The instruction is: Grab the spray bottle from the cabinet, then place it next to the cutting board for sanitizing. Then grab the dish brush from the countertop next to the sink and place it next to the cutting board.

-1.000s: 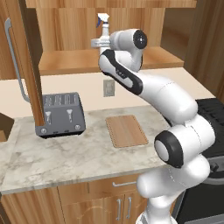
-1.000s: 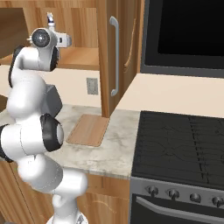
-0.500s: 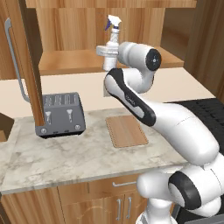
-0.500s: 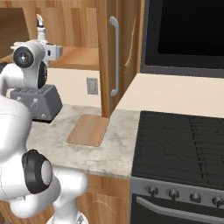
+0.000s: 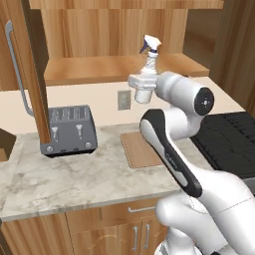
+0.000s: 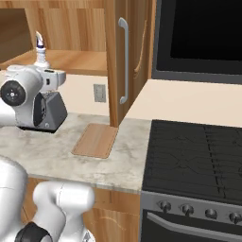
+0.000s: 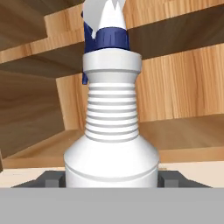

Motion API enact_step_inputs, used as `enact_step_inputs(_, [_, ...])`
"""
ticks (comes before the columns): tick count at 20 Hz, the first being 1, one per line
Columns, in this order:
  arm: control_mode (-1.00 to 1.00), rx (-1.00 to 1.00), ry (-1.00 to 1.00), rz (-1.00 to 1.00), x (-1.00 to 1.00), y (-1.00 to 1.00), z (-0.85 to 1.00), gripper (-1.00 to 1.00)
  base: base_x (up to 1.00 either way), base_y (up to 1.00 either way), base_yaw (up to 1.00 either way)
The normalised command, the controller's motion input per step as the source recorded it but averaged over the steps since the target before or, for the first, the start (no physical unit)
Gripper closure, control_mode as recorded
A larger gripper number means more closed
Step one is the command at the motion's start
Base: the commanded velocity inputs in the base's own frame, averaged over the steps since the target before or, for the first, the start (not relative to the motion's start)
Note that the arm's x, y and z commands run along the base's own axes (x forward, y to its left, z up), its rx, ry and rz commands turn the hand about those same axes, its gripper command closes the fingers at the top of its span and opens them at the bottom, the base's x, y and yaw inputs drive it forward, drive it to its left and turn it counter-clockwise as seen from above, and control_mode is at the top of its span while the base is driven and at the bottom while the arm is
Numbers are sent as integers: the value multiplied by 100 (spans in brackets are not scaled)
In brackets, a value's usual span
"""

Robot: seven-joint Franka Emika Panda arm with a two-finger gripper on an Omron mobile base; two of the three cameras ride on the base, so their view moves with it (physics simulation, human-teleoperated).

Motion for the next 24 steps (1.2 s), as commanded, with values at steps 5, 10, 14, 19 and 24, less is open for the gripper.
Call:
enact_step_inputs(5, [-100,-4,-7,-3,-93,-5,-100,100,0,0,0])
enact_step_inputs(10, [-100,0,0,0,-11,0,-100,100,0,0,0])
enact_step_inputs(14, [-100,0,-3,-6,5,16,-96,100,0,0,0])
enact_step_inputs(19, [-100,7,-10,-25,23,49,-74,100,0,0,0])
enact_step_inputs(24, [-100,13,-12,-35,40,44,-62,100,0,0,0])
